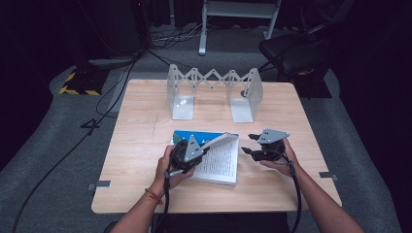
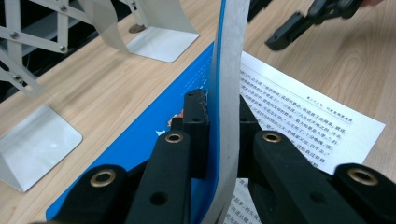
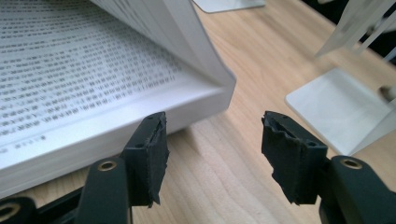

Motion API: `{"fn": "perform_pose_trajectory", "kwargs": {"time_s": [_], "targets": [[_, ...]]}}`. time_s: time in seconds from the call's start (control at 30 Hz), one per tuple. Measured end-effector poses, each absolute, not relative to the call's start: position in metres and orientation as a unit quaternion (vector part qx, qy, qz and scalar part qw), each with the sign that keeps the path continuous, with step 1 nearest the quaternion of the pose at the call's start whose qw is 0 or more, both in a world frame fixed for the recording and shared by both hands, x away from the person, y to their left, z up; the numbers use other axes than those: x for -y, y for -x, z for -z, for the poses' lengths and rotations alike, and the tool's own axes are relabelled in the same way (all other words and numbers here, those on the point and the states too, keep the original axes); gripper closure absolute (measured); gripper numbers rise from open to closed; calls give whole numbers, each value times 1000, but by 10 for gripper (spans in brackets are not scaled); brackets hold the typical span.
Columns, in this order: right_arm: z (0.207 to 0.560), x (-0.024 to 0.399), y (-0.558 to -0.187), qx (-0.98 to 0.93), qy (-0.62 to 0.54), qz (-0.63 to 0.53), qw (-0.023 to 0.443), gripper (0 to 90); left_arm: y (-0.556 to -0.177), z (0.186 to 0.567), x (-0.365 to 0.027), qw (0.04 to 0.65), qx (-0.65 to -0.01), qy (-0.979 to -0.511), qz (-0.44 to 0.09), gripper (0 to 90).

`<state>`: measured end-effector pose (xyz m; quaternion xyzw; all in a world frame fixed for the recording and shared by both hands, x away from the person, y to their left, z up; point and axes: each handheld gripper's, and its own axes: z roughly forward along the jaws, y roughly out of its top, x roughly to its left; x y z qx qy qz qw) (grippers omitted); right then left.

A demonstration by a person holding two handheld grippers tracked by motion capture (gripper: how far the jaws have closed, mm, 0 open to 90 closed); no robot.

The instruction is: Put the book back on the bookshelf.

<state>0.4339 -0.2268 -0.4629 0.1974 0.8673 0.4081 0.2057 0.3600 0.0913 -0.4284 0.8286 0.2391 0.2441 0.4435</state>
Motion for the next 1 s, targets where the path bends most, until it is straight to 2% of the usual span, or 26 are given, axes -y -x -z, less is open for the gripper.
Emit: {"fn": "perform_pose_trajectory", "kwargs": {"time_s": [0.17,0.23,0.43,0.63,0.77,1.0], "targets": [[484,217,-443,-883,-197,-382,188,405,-361,427,-95,450,-240,-826,-239,815],[492,214,-447,-882,-207,-392,162,392,-360,427,-96,449,-239,-827,-240,816],[494,212,-446,-868,-209,-426,145,429,-361,423,-103,462,-241,-821,-233,817],[486,220,-447,-840,-221,-482,116,518,-365,417,-103,480,-247,-811,-228,819],[475,230,-448,-818,-223,-520,100,541,-366,410,-104,503,-248,-799,-217,819],[444,222,-443,-799,-210,-549,126,550,-363,402,-116,546,-255,-773,-198,818]]}}
